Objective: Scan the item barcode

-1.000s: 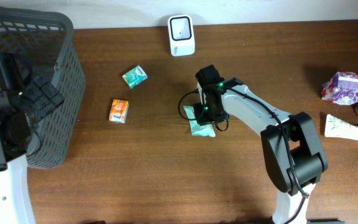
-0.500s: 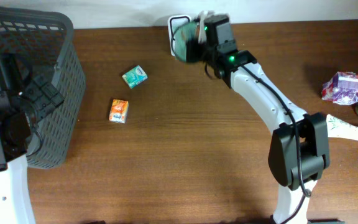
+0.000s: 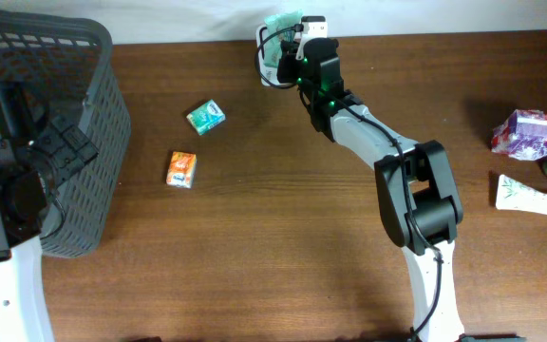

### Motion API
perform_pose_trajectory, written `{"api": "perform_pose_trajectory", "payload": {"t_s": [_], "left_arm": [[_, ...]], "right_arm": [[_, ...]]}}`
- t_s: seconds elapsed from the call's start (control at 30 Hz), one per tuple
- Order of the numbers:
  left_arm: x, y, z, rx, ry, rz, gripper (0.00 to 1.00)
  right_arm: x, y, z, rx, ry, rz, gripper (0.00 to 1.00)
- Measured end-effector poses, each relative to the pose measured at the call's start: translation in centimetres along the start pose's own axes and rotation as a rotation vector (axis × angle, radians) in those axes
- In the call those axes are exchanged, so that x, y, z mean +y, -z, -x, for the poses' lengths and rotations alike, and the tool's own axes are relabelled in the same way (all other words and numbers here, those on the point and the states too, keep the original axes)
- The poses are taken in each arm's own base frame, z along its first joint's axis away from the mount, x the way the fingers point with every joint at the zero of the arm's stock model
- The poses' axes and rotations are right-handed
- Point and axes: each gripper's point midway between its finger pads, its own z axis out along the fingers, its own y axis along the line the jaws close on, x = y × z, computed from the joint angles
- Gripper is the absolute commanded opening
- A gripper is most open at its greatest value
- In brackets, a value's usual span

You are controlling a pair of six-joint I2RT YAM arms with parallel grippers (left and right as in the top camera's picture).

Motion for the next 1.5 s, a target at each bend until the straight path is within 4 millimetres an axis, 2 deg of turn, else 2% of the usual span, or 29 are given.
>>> {"api": "perform_pose_trajectory", "payload": {"t_s": [0.3,0.4,0.43,0.47,0.53,0.57,0.63,0.67,0.7,0.73,0.8,0.87,0.97,1.0,1.03,1.13,1.23,1.3,1.37,1.4,1.43,1.5], "left_arm": [[0.0,0.0,0.0,0.000,0.000,0.000,0.99],[0.0,0.0,0.0,0.000,0.000,0.000,0.99],[0.0,0.0,0.0,0.000,0.000,0.000,0.99],[0.0,0.0,0.0,0.001,0.000,0.001,0.99],[0.0,0.0,-0.1,0.003,-0.001,0.001,0.99],[0.0,0.0,-0.1,0.002,-0.001,0.001,0.99],[0.0,0.0,0.0,0.000,0.000,0.000,0.99],[0.0,0.0,0.0,0.000,0.000,0.001,0.99],[0.0,0.0,0.0,0.001,0.000,0.000,0.99],[0.0,0.0,0.0,0.000,0.000,0.000,0.99],[0.0,0.0,0.0,0.000,0.000,0.000,0.99],[0.0,0.0,0.0,0.000,0.000,0.000,0.99],[0.0,0.0,0.0,0.000,0.000,0.000,0.99],[0.0,0.0,0.0,0.000,0.000,0.000,0.99],[0.0,0.0,0.0,0.000,0.000,0.000,0.99],[0.0,0.0,0.0,0.000,0.000,0.000,0.99],[0.0,0.0,0.0,0.000,0.000,0.000,0.99],[0.0,0.0,0.0,0.000,0.000,0.000,0.99],[0.0,0.0,0.0,0.000,0.000,0.000,0.99],[0.0,0.0,0.0,0.000,0.000,0.000,0.99],[0.0,0.0,0.0,-0.001,0.000,0.000,0.99],[0.0,0.0,0.0,0.000,0.000,0.000,0.99]], "right_arm": [[-0.5,-0.1,0.3,-0.028,-0.001,-0.026,0.04],[-1.3,0.0,-0.3,0.010,-0.002,-0.046,0.04],[-2.1,0.3,-0.5,0.044,-0.005,-0.067,0.04],[-3.1,1.1,-0.1,0.074,-0.010,-0.094,0.04],[-6.1,3.8,1.3,0.164,-0.030,-0.170,0.04],[-8.9,6.7,3.1,0.211,-0.053,-0.243,0.04],[-13.9,11.5,4.7,0.295,-0.099,-0.375,0.04],[-18.3,15.0,4.7,0.364,-0.140,-0.496,0.04],[-19.7,16.3,4.1,0.405,-0.158,-0.534,0.04],[-22.4,18.4,2.6,0.479,-0.191,-0.606,0.04],[-26.3,22.1,-1.1,0.625,-0.257,-0.713,0.04],[-29.3,24.6,-3.9,0.731,-0.282,-0.773,0.04],[-31.9,26.9,-5.6,0.810,-0.266,-0.821,0.08],[-33.1,27.9,-5.7,0.819,-0.257,-0.859,0.19],[-34.1,28.7,-5.5,0.820,-0.246,-0.895,0.39],[-35.6,30.6,-5.6,0.841,-0.258,-0.944,0.66],[-34.6,30.2,-5.4,0.857,-0.241,-0.928,0.74],[-32.7,28.7,-4.3,0.841,-0.215,-0.874,0.85],[-28.0,25.9,-2.5,0.795,-0.215,-0.699,0.95],[-23.9,24.0,-1.2,0.754,-0.222,-0.534,0.97],[-21.0,22.7,-0.5,0.729,-0.228,-0.420,1.00],[-14.4,19.5,0.6,0.679,-0.222,-0.160,0.99]]}}
